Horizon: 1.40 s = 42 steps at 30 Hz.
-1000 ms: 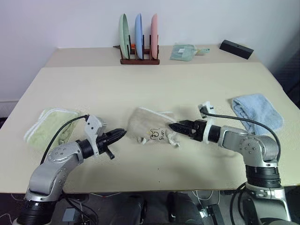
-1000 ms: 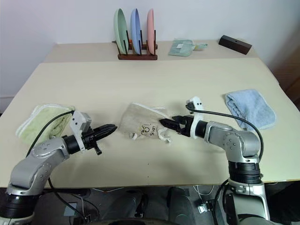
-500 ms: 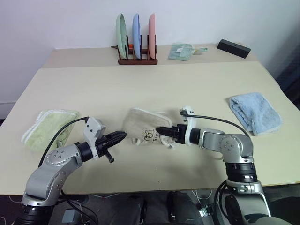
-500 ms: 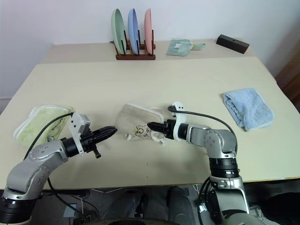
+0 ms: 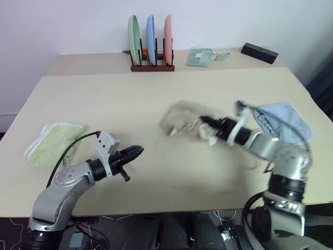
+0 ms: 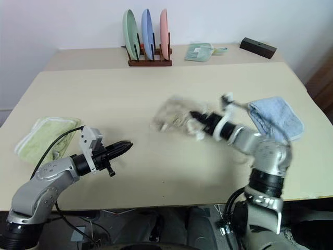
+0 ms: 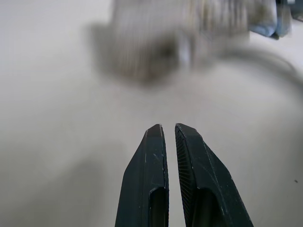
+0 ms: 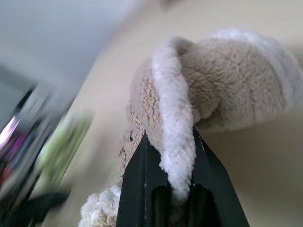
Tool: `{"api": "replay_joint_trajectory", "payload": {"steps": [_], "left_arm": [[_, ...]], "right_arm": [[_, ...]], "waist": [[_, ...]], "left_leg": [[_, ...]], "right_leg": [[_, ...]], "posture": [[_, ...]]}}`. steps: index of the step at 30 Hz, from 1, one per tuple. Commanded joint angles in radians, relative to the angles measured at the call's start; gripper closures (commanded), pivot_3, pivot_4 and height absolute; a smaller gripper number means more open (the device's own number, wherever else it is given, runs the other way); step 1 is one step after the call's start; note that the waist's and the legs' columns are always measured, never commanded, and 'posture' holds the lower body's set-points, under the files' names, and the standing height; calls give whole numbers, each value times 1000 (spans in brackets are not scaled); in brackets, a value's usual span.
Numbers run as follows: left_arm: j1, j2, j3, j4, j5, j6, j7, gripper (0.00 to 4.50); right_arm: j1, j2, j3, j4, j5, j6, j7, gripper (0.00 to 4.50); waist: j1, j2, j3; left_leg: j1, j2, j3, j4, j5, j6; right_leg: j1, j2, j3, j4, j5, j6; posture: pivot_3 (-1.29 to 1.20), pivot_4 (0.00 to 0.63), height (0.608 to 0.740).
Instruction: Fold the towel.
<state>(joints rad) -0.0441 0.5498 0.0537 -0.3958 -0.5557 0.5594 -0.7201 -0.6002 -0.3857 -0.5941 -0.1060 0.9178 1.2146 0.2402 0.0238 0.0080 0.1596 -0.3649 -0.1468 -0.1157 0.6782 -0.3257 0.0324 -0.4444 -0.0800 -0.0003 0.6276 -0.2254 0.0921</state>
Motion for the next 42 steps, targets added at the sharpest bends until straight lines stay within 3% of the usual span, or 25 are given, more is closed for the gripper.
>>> {"api": "replay_joint_trajectory", "payload": {"steps": [1,5,13,19,22,23,24,30,35,39,42], "left_arm": [[-52,-10,-35,36,11,-25,-35,4124],[-133,-40,-77,109,35,-47,-53,4124],[-180,-77,-104,150,61,-69,-64,4124],[-147,-72,-97,129,64,-66,-68,4124],[-136,-73,-95,119,62,-63,-65,4124],[-134,-74,-96,118,62,-62,-64,4124],[-134,-76,-99,119,62,-61,-65,4124],[-152,-84,-112,146,64,-65,-78,4124],[-199,-114,-105,218,102,-102,-47,4124],[-227,-137,-35,322,208,-221,94,4124],[-223,-116,-2,372,281,-303,160,4124]], "right_arm": [[-45,-85,-162,4,32,-58,-92,4480],[-58,-143,-323,68,57,-61,-252,4480],[54,-89,-481,166,71,-71,-487,4480],[119,-105,-432,185,44,-89,-524,4480],[158,-158,-365,165,-3,-123,-460,4480],[175,-179,-334,150,-21,-135,-432,3770],[181,-188,-321,134,-33,-159,-423,3521],[195,-223,-323,76,-82,-268,-421,576],[206,-315,-286,48,-213,-460,-356,576],[274,-375,-42,-68,-320,-605,-119,576],[313,-370,128,-158,-306,-649,78,576]], "waist": [[1,0,0],[2,0,0],[-10,0,-1],[-13,4,-1],[-10,4,-1],[-8,4,-1],[-7,4,-1],[-10,4,-1],[-6,5,-1],[-19,5,-1],[-31,4,-1]], "left_leg": [[0,0,0,0,0,0],[0,1,0,-1,0,0],[0,1,1,-1,0,0],[0,1,1,0,0,0],[0,1,1,0,0,0],[0,1,1,0,0,0],[0,1,1,0,0,1],[0,1,1,1,0,1],[0,1,1,1,0,1],[1,2,2,1,0,0],[2,3,2,0,1,-1]], "right_leg": [[0,0,0,0,0,0],[0,0,0,-1,0,0],[0,0,0,0,0,0],[0,0,1,0,0,0],[0,0,1,1,0,0],[0,0,1,0,0,0],[0,0,1,0,0,0],[0,0,1,1,0,0],[0,0,1,0,0,0],[0,1,1,1,0,0],[0,2,1,1,0,0]], "posture": [[0,150,740],[0,150,740],[0,150,740],[0,150,740],[0,150,740],[0,150,740],[0,150,740],[0,150,740],[0,150,740],[0,150,740],[0,150,740]]}}
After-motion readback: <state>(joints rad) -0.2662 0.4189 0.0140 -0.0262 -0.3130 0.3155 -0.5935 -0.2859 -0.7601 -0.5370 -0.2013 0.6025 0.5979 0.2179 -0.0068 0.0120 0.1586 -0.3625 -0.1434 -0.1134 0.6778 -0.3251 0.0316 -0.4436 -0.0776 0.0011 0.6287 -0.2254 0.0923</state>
